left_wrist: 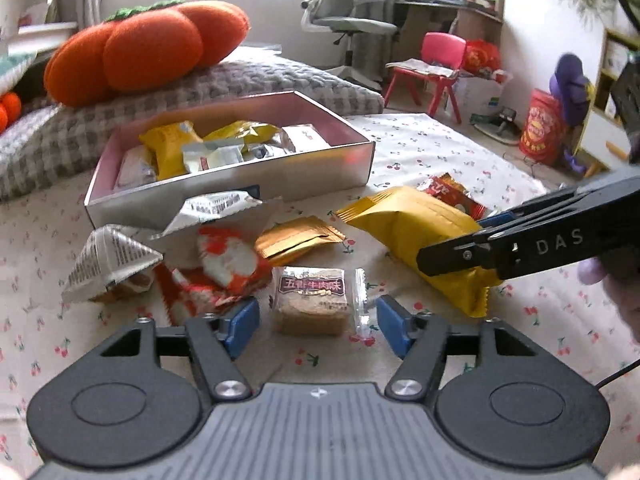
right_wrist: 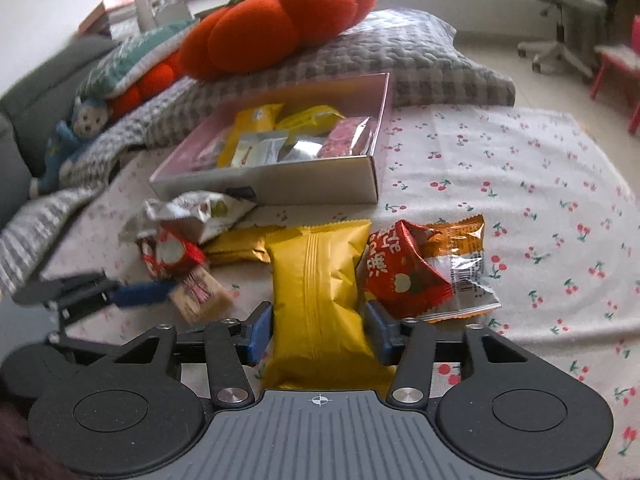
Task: Organize snacks
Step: 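Carry the cake packet and yellow packet over the pink box with both tools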
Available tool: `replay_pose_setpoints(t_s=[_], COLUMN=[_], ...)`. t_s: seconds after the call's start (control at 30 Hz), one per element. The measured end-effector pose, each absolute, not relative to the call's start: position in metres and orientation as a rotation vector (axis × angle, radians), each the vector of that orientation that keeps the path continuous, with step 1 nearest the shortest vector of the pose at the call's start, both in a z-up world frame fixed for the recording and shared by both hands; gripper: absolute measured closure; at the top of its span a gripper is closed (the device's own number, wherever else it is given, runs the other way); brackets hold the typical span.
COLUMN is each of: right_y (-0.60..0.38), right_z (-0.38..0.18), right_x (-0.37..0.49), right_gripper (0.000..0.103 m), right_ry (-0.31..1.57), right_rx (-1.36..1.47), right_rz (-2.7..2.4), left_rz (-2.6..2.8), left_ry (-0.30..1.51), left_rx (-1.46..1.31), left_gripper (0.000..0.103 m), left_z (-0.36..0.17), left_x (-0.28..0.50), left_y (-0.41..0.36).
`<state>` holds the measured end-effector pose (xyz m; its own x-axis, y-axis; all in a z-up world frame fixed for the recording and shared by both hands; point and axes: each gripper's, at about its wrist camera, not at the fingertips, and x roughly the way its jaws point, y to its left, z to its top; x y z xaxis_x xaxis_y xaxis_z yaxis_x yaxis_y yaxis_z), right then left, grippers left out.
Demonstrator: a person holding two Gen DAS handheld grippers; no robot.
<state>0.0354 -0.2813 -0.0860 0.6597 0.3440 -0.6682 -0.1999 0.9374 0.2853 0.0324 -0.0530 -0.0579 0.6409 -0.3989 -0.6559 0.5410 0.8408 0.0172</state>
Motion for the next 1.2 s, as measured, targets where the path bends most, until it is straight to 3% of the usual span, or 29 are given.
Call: replay_pose_setpoints(t_s=[0.27, 0.4, 0.5, 0.7, 1.2], right_y=[-0.286, -0.284, -0.281, -0.276, -0.262], right_z=[-0.08, -0.077, -0.077, -0.081, -0.081], right_x=[0.032, 0.028, 0.026, 0.03, 0.03], right_gripper=[0.063, 0.06, 0.055, 0.055, 0.062], right_ry=[0.822, 0.843, 0.828, 0.809, 0.817], right_rx=[0.177, 0.151, 0.131, 0.129, 0.094], right_rz=[0.3, 0.304, 0.304, 0.305, 0.31], left_rz=[-0.553, -0.539, -0.524, -0.513, -0.51], left_ry=[0.67, 0.699, 0.706, 0.704, 0.746], left_rx=[0.257, 0.252, 0.249, 0.232, 0.172], left_gripper=[0.032, 0.045, 0.049, 0.062, 0.065], left_z=[-0.057, -0.062, -0.063, -0.059, -0.049], left_x=[0.035, 0.04, 0.041, 0.039, 0.036], left_y=[-0.061, -0.065, -0.064, -0.06, -0.044])
